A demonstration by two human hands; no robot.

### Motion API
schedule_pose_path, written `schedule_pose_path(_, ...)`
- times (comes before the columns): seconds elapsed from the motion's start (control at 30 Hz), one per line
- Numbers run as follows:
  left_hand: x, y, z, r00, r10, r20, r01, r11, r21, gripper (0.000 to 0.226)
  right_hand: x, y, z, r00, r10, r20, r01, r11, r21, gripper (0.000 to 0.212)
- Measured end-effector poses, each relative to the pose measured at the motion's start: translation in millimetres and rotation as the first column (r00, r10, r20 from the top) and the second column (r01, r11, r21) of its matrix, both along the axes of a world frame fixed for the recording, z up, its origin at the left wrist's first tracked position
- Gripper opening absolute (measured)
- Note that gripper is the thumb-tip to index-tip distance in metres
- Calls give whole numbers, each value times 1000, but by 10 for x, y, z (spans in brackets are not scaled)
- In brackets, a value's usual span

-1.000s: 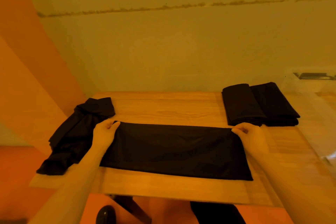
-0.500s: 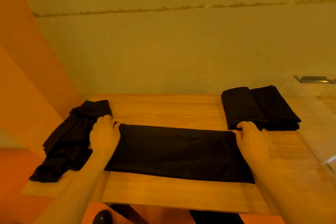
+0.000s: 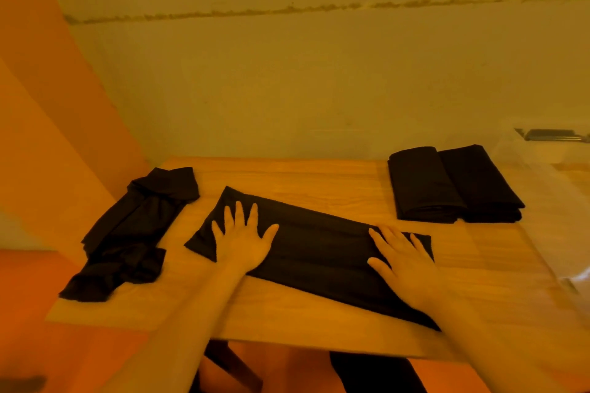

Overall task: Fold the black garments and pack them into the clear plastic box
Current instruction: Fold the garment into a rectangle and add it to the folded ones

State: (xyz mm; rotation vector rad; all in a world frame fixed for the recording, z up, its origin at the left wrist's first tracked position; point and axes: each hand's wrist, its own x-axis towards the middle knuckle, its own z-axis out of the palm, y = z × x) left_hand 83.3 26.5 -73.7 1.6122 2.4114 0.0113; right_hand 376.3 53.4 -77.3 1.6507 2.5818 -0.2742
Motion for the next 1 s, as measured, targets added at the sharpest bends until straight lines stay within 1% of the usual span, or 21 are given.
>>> schedule_pose_path(0.07, -47, 154, 42, 997, -79, 17, 79, 997, 5, 72, -27, -233, -25, 999, -55, 0, 55, 998, 9, 130)
schedule_pose_path(0.1, -59, 212, 67, 994, -112, -13, 112, 993, 23, 72, -58, -365, -11, 997, -73, 5, 73, 997, 8, 127)
schedule_pose_path(0.13, -35, 248, 104, 988, -132, -78, 136, 989, 61, 72, -81, -489, 9, 996, -93, -5, 93, 996, -5, 118)
schedule_pose_path(0.2, 162, 201, 186, 979, -93, -180, 127, 974, 188, 71, -64, -609, 90, 993, -99, -57, 97, 995, -38, 77)
schedule_pose_path(0.23, 313, 126, 216, 985, -58, -161, 96, 967, 236, 71, -20, -590, 158, 994, -70, -87, 67, 997, -39, 64)
schedule_pose_path(0.27, 488, 23, 232, 994, -37, -101, 60, 969, 240, 71, 52, -534, 212, 992, -20, -124, 18, 1000, -15, 62)
schedule_pose_path(0.3, 662, -100, 219, 999, -23, -29, 28, 980, 199, 72, 126, -461, 242, 989, 48, -141, -48, 999, 4, 68)
schedule_pose_path(0.33, 818, -232, 176, 1000, -13, 19, 10, 992, 124, 73, 194, -382, 242, 983, 119, -140, -121, 993, -5, 86)
schedule_pose_path(0.37, 936, -345, 116, 1000, -5, 24, 4, 999, 52, 75, 248, -318, 223, 976, 174, -134, -182, 982, -48, 106)
schedule_pose_path(0.4, 1003, -422, 51, 1000, -4, 0, 4, 1000, 3, 76, 283, -283, 199, 971, 209, -116, -220, 972, -86, 118)
schedule_pose_path(0.43, 1022, -455, 0, 1000, -6, -28, 6, 1000, -17, 76, 310, -266, 157, 968, 235, -84, -243, 965, -99, 124)
schedule_pose_path(0.5, 978, -390, -47, 997, -37, -61, 37, 999, 8, 74, 310, -323, 121, 972, 231, -50, -234, 969, -73, 124)
schedule_pose_path(0.63, 812, -153, -44, 976, -208, -65, 209, 978, 20, 69, 222, -688, 41, 986, 160, -53, -159, 987, 22, 121)
schedule_pose_path(0.7, 756, -62, 18, 958, -271, -97, 273, 962, 3, 68, 158, -922, 83, 983, 178, -49, -173, 980, 101, 105)
schedule_pose_path(0.73, 775, -70, 49, 949, -284, -138, 289, 957, 11, 67, 160, -1015, 97, 978, 197, -69, -191, 979, 73, 98)
schedule_pose_path(0.8, 897, -229, 116, 938, -288, -195, 310, 946, 96, 65, 216, -1083, 148, 972, 223, -75, -230, 968, -98, 95)
schedule_pose_path(0.83, 983, -386, 106, 932, -310, -186, 338, 929, 148, 63, 261, -1042, 208, 968, 244, -65, -251, 960, -122, 95)
schedule_pose_path(0.9, 1153, -797, 63, 893, -438, -103, 449, 859, 246, 59, 411, -940, 218, 951, 306, -42, -309, 944, -115, 95)
schedule_pose_path(0.93, 1220, -1017, 9, 855, -515, -63, 511, 814, 277, 59, 479, -916, 216, 939, 344, -21, -344, 935, -85, 95)
schedule_pose_path(0.97, 1268, -1205, -59, 807, -587, -64, 580, 768, 273, 60, 535, -902, 160, 925, 379, 17, -379, 925, -2, 94)
schedule_pose_path(1.0, 1297, -1341, -155, 757, -641, -122, 650, 724, 230, 61, 560, -905, 105, 930, 364, 45, -367, 929, 57, 90)
